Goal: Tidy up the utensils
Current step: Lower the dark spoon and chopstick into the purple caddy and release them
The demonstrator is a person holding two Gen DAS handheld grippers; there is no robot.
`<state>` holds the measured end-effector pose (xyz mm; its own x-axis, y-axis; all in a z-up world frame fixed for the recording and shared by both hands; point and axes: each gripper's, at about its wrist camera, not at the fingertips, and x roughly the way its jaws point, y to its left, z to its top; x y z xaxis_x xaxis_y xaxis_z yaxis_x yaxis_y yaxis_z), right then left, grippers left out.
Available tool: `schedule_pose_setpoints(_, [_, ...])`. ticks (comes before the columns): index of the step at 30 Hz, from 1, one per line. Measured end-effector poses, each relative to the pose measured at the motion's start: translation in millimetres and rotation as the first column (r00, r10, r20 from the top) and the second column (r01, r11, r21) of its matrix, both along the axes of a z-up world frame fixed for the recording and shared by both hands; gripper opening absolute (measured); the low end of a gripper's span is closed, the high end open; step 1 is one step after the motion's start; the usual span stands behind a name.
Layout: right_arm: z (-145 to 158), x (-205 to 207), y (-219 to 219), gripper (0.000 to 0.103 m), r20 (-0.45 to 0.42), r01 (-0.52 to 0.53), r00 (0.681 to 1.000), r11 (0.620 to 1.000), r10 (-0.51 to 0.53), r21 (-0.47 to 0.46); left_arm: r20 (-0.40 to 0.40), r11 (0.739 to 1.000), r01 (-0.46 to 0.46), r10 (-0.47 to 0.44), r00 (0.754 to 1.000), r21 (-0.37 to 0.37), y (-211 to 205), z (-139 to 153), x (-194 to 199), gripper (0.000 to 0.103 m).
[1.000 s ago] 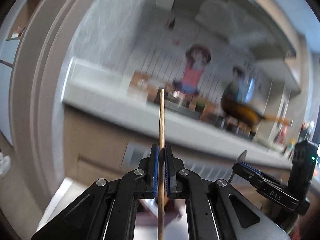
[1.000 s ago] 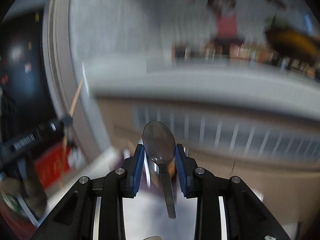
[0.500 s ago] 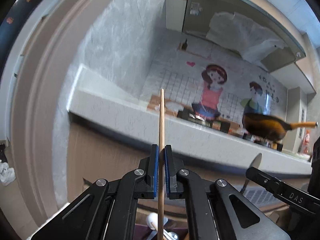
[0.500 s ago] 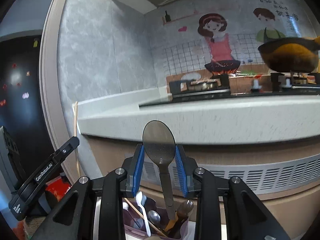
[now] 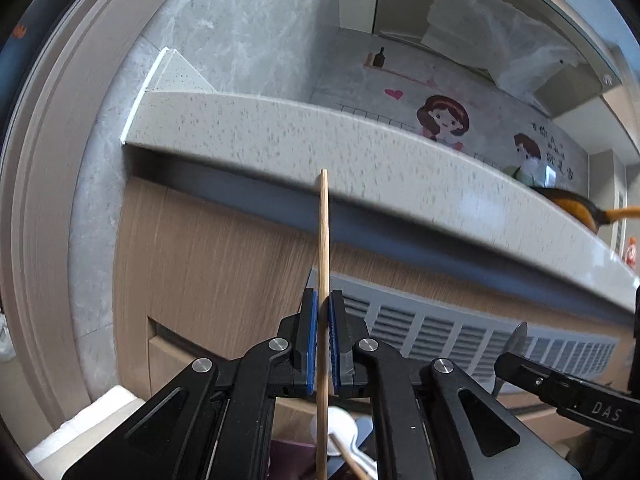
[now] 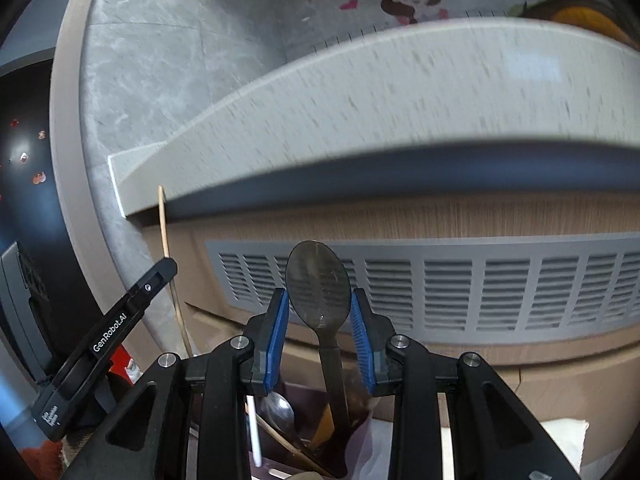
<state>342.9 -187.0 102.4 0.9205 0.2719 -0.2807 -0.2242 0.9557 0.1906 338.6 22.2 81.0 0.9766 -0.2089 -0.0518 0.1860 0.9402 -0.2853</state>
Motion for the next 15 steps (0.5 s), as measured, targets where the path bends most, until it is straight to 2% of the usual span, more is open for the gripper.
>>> schedule_pose_setpoints(4, [-18.0,3.1,-0.2,0.029,-0.039,-0.01,0.999,1.0,0.01,-0.011,-0.079,0.999,0.024,-0.021,0.997,0.039,-5.0,-17.6,2.3,0.006])
schedule_pose_setpoints(10, [-40.4,1.8,-0.8,0.029,-0.12,-0.032,0.992,0.999,0.03,-0.012,-0.203,0.993,0.068,-0.047,0.978,0.099,-7.9,-38.5,-14.8,0.006])
schedule_pose_setpoints(13, [-53.0,3.6,-0.2,0.03,-0.178,-0.043,0.983,0.999,0.039,-0.016,-0.256,0.993,0.073,-0.048,0.965,0.09,-4.0,-47.3,-18.7,0.007])
schedule_pose_setpoints(15, [-63.9,8.1,2.7,0.03,-0.251,-0.063,0.967,0.998,0.053,-0.03,-0.292,0.993,0.088,-0.062,0.954,0.077,-1.2,-49.8,-18.9,0.013])
